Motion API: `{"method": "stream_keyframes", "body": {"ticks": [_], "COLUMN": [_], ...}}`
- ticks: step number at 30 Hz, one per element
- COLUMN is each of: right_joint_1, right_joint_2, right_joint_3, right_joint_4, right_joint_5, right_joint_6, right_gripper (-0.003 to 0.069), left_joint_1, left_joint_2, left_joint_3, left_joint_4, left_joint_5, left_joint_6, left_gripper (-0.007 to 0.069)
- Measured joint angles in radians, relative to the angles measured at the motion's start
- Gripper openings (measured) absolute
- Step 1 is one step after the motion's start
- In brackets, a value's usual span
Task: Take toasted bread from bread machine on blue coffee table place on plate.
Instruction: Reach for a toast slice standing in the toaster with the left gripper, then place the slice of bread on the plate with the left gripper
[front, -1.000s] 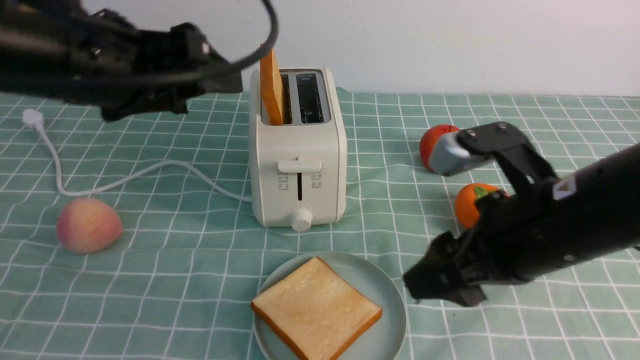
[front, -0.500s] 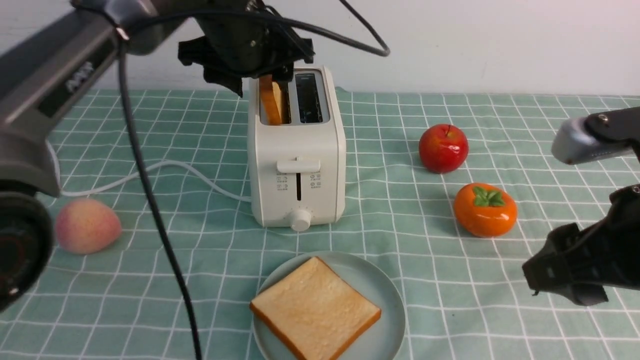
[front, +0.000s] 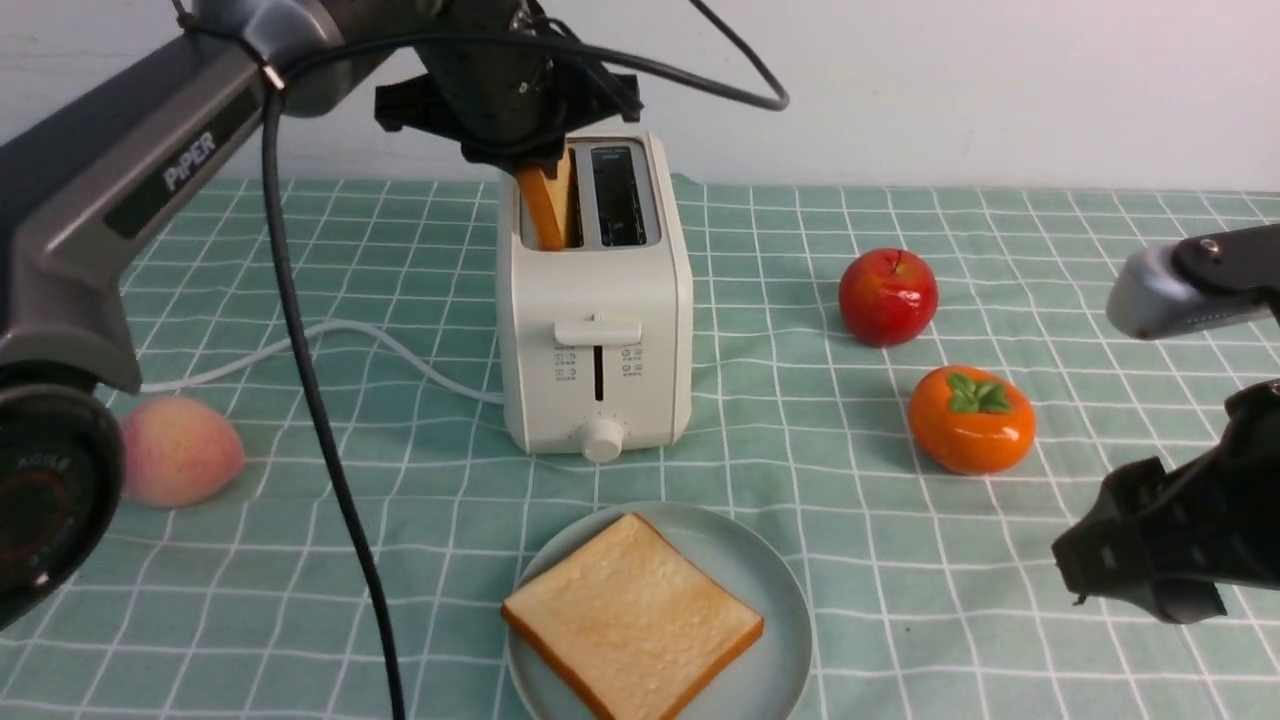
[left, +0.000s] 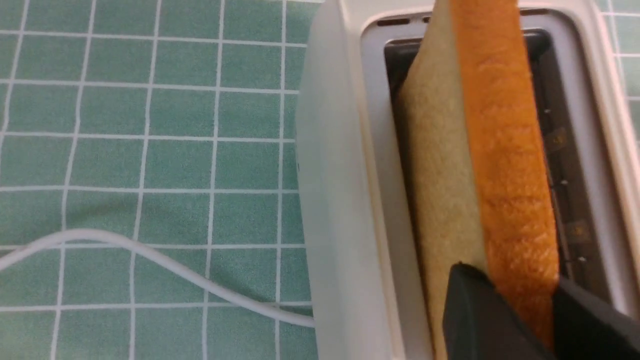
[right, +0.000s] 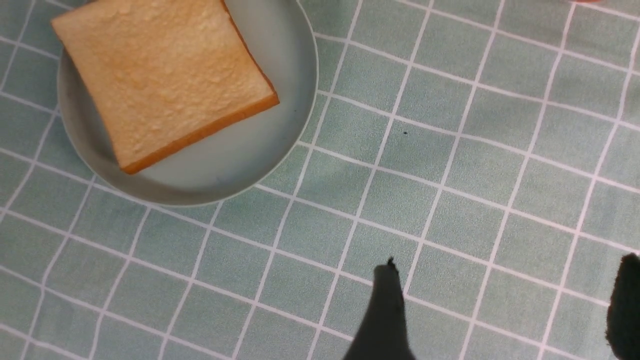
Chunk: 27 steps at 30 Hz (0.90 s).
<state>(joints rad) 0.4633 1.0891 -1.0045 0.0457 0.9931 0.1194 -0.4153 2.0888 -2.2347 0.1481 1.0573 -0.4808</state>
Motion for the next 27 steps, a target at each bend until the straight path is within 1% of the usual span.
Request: {"method": "stream_keyframes", "body": {"ticks": [3,4,6,8,9,10,12,14,15,17,18,20,21,22,24,25,27], "right_joint_1": [0.0,0.0,0.0,0.0,0.0,0.0,0.0,0.0,0.0,0.0,0.0,0.0,0.0,0.0,0.0,0.0,0.0], "right_joint_2": [0.0,0.0,0.0,0.0,0.0,0.0,0.0,0.0,0.0,0.0,0.0,0.0,0.0,0.0,0.0,0.0,0.0], "right_joint_3": [0.0,0.0,0.0,0.0,0.0,0.0,0.0,0.0,0.0,0.0,0.0,0.0,0.0,0.0,0.0,0.0,0.0], "right_joint_4": [-0.007,-0.014,-0.022,-0.046,-0.054,-0.065,-0.088,-0.091,-0.091,-0.091,-0.091,-0.084,-0.082,-0.075,-0.064,-0.057,-0.053], "right_joint_5": [-0.008,-0.01,-0.01,-0.01,-0.01,-0.011,-0.016,-0.021,-0.036,-0.051,-0.051,-0.068,-0.07,-0.076,-0.082,-0.084,-0.087], "right_joint_6": [0.0,0.0,-0.001,-0.001,-0.001,-0.001,-0.001,-0.001,-0.001,0.0,0.0,0.001,0.001,0.001,0.002,0.002,0.002], "right_gripper": [0.0549,0.0549,0.0549,0.0549,0.0549,0.0549,0.0549,0.0549,0.0549,0.0549,0.0549,0.0549,0.0549,0.0549,0.0549,0.0549,0.0549], "left_joint_1": [0.0,0.0,0.0,0.0,0.0,0.0,0.0,0.0,0.0,0.0,0.0,0.0,0.0,0.0,0.0,0.0,0.0], "left_joint_2": [-0.077,-0.144,-0.183,-0.283,-0.3,-0.342,-0.46,-0.502,-0.573,-0.638,-0.638,-0.693,-0.695,-0.702,-0.697,-0.688,-0.677], "left_joint_3": [0.0,0.0,0.0,0.0,0.0,0.003,0.058,0.1,0.198,0.337,0.337,0.561,0.577,0.724,0.849,0.932,0.994], "left_joint_4": [-0.002,-0.002,-0.001,-0.005,-0.005,-0.015,-0.077,-0.109,-0.175,-0.276,-0.287,-0.457,-0.457,-0.595,-0.693,-0.77,-0.835], "left_joint_5": [0.018,0.043,0.063,0.116,0.127,0.158,0.195,0.195,0.196,0.196,0.196,0.194,0.192,0.159,0.104,0.053,0.005], "left_joint_6": [0.02,0.042,0.064,0.121,0.126,0.154,0.242,0.27,0.312,0.361,0.366,0.446,0.453,0.527,0.598,0.648,0.688], "left_gripper": [0.009,0.009,0.009,0.009,0.009,0.009,0.009,0.009,0.009,0.009,0.009,0.009,0.009,0.009,0.009,0.009,0.009]}}
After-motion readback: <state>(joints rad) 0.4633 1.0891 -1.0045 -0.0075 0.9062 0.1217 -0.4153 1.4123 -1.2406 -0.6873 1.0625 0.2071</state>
